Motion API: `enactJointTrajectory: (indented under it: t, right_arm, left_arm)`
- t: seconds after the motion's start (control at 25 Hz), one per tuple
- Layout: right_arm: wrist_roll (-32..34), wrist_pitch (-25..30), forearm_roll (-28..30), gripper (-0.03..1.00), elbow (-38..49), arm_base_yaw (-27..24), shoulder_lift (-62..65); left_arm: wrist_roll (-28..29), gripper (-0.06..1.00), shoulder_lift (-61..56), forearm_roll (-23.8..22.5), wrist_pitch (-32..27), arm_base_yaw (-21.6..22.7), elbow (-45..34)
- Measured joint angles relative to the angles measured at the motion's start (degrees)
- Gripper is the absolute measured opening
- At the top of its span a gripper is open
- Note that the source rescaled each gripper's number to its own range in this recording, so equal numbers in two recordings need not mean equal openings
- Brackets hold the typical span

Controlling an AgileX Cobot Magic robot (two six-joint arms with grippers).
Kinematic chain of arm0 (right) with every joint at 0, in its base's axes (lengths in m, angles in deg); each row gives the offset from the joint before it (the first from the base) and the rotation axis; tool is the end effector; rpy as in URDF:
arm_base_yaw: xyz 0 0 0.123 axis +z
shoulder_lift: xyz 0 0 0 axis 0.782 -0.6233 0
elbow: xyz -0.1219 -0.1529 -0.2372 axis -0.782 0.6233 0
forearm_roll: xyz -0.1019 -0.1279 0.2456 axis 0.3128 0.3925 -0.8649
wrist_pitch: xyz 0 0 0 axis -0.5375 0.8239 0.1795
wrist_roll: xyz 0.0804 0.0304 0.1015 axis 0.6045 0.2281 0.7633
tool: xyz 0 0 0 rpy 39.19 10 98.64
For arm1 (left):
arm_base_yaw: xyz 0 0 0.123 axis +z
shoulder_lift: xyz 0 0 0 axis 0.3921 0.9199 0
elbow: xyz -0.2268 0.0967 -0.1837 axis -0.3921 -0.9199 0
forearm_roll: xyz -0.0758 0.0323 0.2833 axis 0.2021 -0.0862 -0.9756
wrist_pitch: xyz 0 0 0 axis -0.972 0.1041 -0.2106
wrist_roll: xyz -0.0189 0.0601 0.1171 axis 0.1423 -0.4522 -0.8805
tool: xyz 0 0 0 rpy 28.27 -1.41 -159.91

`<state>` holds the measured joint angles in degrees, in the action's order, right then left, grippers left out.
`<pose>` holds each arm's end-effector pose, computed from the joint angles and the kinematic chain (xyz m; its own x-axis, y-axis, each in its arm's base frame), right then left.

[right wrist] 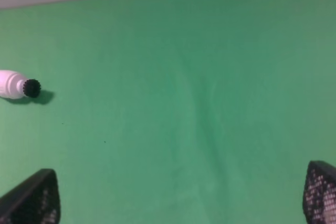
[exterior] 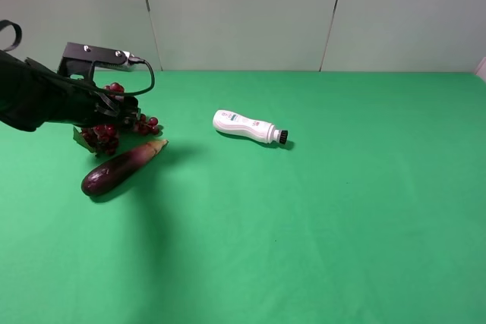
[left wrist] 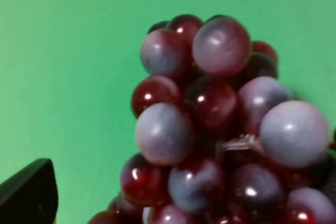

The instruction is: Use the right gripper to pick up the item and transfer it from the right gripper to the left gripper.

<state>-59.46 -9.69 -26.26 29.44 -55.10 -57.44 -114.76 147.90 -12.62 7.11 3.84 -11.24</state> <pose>0.0524 0.0071 0.2817 -0.4142 0.0551 -0.9085 0.0043 0.9983 0.0586 0.3771 -0.0717 0.0949 -0.6207 0.1621 -0.7671 -0.0395 0.9707 0.2370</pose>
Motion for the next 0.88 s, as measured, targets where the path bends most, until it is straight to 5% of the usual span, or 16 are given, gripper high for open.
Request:
enactJointTrajectory:
  t: [0.56,0.88]
  right_arm:
    - [0.0,-0.1,0.0,1.0,0.0,0.0,0.0]
    - [0.0,-0.1,0.0,1.0,0.0,0.0,0.0]
  left_arm:
    - [0.1,1.0,-24.5,-0.6,-9.7,0.0,-6.7]
    - [8.2,1.0,-40.1,-10.3,-25.5,0.0,-10.1]
